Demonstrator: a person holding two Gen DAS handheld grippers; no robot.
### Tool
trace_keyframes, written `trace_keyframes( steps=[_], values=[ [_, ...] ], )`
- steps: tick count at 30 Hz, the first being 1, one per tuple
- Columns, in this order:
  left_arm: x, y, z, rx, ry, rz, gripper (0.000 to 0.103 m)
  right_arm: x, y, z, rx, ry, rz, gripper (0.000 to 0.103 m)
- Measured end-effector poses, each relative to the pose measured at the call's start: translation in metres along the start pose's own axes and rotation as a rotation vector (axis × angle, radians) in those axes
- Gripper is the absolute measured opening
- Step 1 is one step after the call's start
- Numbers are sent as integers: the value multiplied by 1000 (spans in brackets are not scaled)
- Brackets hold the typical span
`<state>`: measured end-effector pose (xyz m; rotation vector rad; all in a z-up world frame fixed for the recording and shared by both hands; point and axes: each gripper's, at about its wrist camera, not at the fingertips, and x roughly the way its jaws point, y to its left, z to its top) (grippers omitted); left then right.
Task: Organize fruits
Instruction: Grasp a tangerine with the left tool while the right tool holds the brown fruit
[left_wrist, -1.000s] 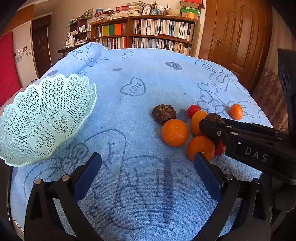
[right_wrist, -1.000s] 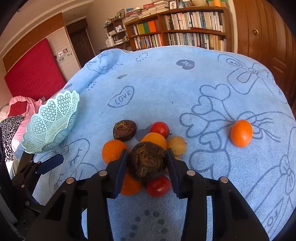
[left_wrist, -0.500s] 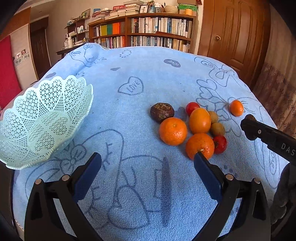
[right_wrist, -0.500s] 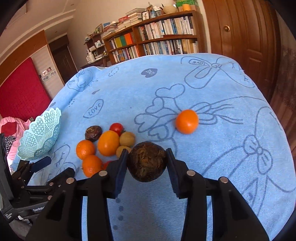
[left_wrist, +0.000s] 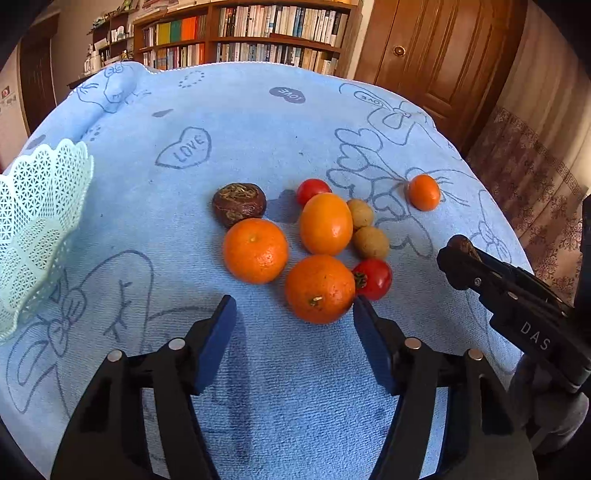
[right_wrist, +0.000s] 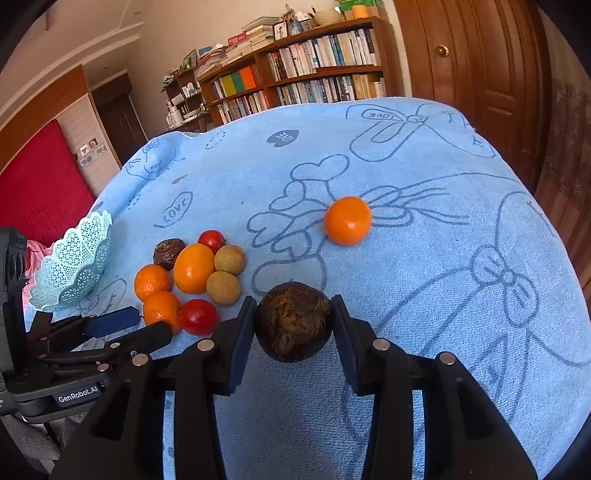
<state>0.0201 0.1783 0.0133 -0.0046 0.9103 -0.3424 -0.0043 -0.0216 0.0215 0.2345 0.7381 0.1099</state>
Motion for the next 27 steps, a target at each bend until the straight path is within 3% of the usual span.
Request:
trace_keyframes(
  steps=[6,9,18,27],
  values=[
    [6,-8,4,10,6,-12,55,1,0,-1,4,5,12,42],
    [8,-10,4,20,14,-27,41,2,0,-2,5,9,14,42],
    [0,-9,3,5,2,-46,40,3,-1,-2,15,11,15,42],
    [-32,2,3,-13,-76,-6,40,3,0,-2,10,8,0,42]
  ],
)
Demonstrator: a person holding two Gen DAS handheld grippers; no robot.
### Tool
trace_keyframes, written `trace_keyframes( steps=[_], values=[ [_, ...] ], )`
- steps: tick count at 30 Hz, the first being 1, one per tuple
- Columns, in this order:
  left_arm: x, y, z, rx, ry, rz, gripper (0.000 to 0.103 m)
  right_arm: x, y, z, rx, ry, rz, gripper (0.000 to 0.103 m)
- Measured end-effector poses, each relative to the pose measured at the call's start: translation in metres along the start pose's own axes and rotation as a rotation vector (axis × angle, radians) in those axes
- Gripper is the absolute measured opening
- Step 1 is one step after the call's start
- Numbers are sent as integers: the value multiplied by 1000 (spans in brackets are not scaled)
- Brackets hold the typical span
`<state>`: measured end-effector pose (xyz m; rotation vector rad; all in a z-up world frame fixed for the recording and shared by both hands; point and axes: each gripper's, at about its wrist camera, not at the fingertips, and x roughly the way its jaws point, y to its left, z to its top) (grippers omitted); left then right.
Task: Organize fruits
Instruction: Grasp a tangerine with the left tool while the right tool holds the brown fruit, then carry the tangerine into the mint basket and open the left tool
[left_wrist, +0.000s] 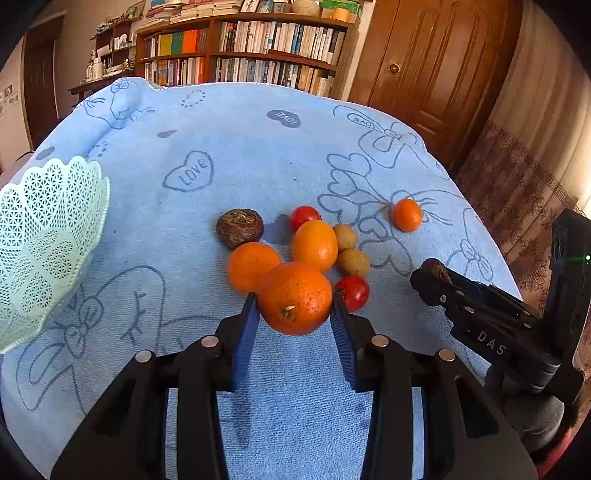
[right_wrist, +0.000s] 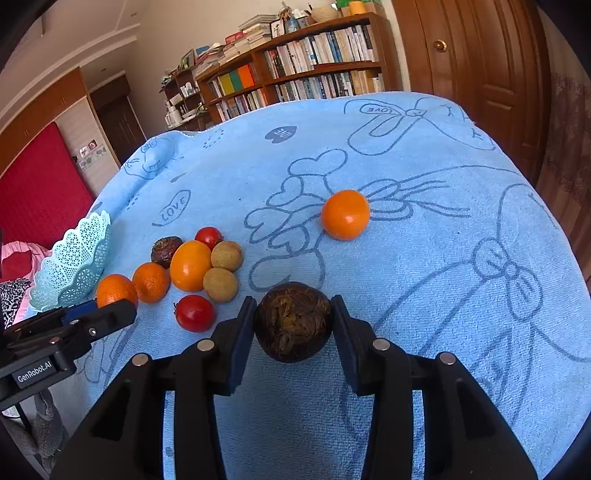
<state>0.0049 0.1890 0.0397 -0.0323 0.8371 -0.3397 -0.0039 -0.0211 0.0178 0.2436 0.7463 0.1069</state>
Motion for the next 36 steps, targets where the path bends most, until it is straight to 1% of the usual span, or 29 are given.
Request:
trace_keyframes(
  steps=[7,15,22,29,30,32,33,34,36],
  values=[
    [-23,22,4,-39,-66,53,40,-1,1,-1,-3,-2,-17,42],
    [-49,65,10,-105,-143,188,40,0,2,-1,-12,3,-37,42],
    [-62,112,8,-175,-169,300,40,3,5,-1,-21,11,-57,42],
    [-70,147,3,-234,-175,376,40,4,6,-1,-30,16,-80,42],
    [-71,151,3,-243,-176,385,42,4,6,-1,-31,17,-84,42],
    [-75,159,2,-266,-187,401,59,5,7,-2,-34,18,-92,42],
    [-79,163,1,-278,-201,410,72,5,8,-1,-36,18,-96,42],
    [-83,166,1,-287,-218,420,78,4,9,-1,-38,17,-100,42],
    [-91,170,0,-292,-245,445,81,3,11,-1,-45,12,-108,42]
  ],
)
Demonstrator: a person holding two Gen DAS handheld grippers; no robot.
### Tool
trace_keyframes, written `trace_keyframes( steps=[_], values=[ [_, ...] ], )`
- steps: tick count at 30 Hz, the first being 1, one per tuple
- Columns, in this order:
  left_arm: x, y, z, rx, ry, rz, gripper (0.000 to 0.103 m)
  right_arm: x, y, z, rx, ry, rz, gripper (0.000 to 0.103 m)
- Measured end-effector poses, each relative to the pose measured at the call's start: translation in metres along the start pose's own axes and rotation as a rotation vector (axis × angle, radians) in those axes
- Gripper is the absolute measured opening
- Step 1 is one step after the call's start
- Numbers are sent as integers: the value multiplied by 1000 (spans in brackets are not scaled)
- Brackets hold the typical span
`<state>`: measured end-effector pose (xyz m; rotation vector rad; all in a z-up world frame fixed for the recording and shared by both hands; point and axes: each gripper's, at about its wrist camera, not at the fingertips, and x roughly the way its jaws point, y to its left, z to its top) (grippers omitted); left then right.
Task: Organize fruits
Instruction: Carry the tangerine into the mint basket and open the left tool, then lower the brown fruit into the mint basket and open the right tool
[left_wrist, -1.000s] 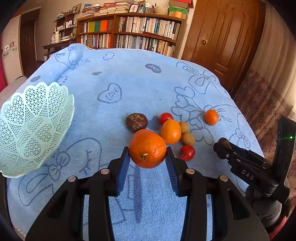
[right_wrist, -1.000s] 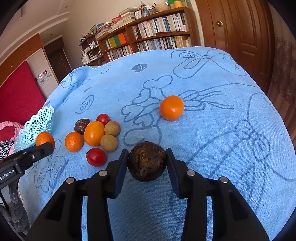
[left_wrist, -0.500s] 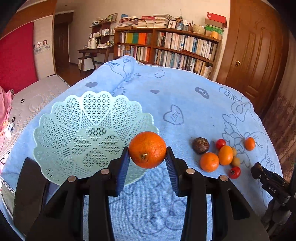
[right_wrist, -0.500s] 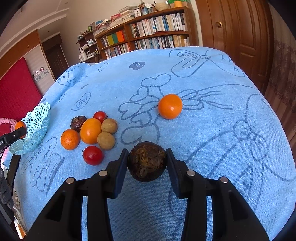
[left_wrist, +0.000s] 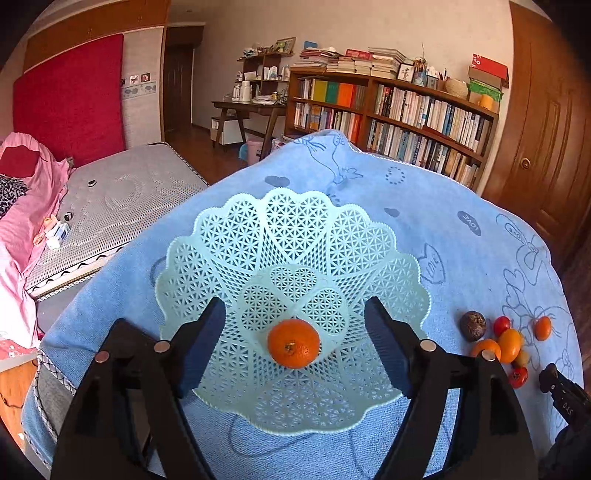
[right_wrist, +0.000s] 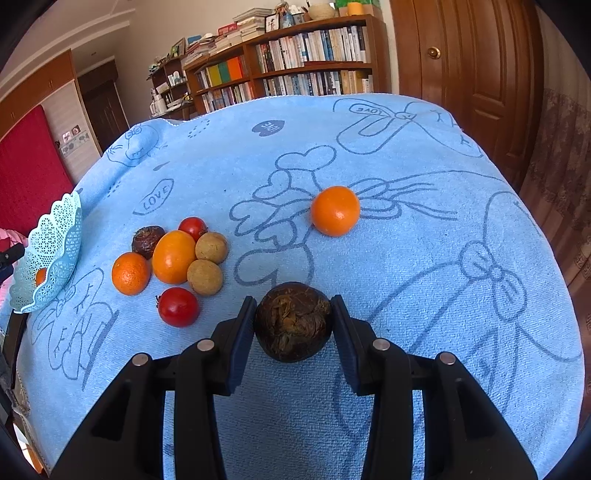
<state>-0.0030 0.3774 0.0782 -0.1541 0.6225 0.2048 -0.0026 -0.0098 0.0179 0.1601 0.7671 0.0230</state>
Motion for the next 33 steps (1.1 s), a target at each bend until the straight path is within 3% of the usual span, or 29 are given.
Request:
trace_keyframes(
  steps=[6,9,13,18,24,33],
  values=[
    [-14,18,4,11,-65,62,85,-10,25,4,-26,-19,58,42],
    [-20,25,7,19,-91,81,94,-17,52,12,-70,-43,108,42],
    [-25,36,9,11,-108,87,98,-22,100,23,-156,-51,190,42],
    [-28,52,9,-34,-107,79,99,-18,158,31,-225,-27,304,42],
    [-33,65,9,-43,-129,113,99,-9,215,37,-272,-7,377,42],
    [-42,80,16,-63,-163,139,100,1,270,35,-304,43,471,42]
  ],
)
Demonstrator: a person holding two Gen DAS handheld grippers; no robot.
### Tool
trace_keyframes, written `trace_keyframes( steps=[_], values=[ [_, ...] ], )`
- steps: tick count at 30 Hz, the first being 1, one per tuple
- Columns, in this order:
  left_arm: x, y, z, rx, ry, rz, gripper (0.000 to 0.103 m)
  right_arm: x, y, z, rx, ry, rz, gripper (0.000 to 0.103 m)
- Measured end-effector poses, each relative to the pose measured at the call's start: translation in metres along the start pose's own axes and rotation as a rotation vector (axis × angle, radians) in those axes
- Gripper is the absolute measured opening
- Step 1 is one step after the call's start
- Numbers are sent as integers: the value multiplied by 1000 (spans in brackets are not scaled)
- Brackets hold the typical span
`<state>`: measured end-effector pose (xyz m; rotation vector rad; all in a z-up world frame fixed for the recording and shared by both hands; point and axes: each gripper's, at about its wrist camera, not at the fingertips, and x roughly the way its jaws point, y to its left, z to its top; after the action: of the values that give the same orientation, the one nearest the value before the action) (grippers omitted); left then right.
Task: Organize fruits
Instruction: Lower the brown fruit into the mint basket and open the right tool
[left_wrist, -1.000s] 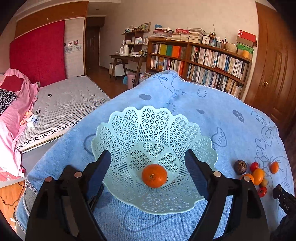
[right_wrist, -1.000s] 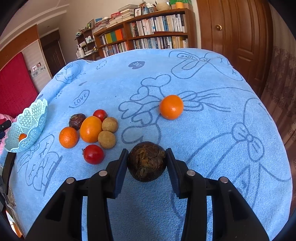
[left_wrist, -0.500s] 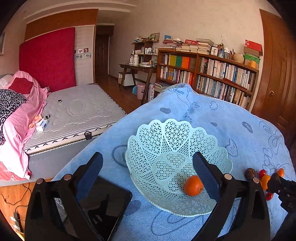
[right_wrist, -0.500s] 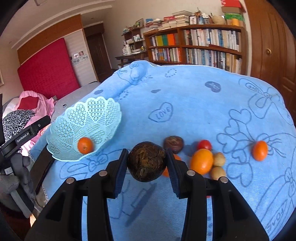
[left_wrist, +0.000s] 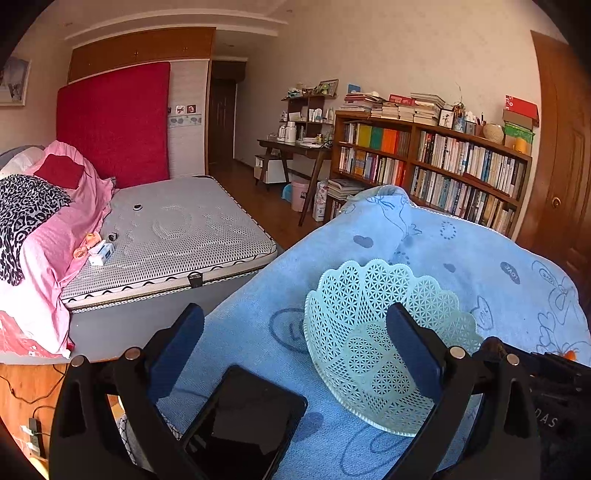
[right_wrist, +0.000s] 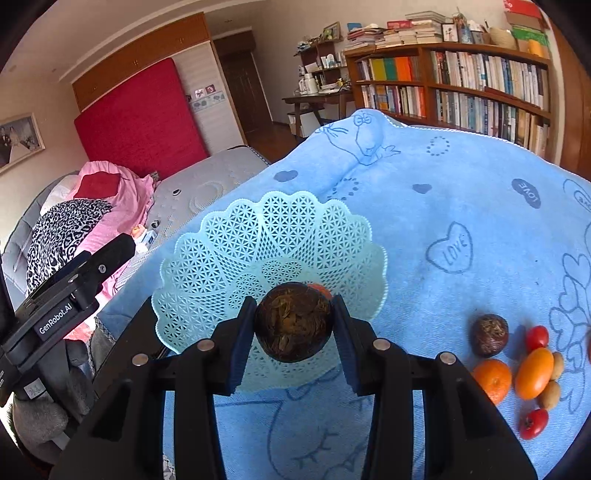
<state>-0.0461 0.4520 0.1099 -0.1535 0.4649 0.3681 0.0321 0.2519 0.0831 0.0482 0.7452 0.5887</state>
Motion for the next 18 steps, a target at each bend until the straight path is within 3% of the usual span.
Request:
trace_keyframes(
  steps=[4,7,18],
  values=[
    [1,3,0,-6,3,2,100,6,10,0,1,-2,31,44],
    [2,4,-1,-16,10,-2,100,5,12,-2,6,-14,29,59],
    [6,-6,-7,-20,44,-25,100,-11,-11,-10,69,-40,-6,59]
  ],
)
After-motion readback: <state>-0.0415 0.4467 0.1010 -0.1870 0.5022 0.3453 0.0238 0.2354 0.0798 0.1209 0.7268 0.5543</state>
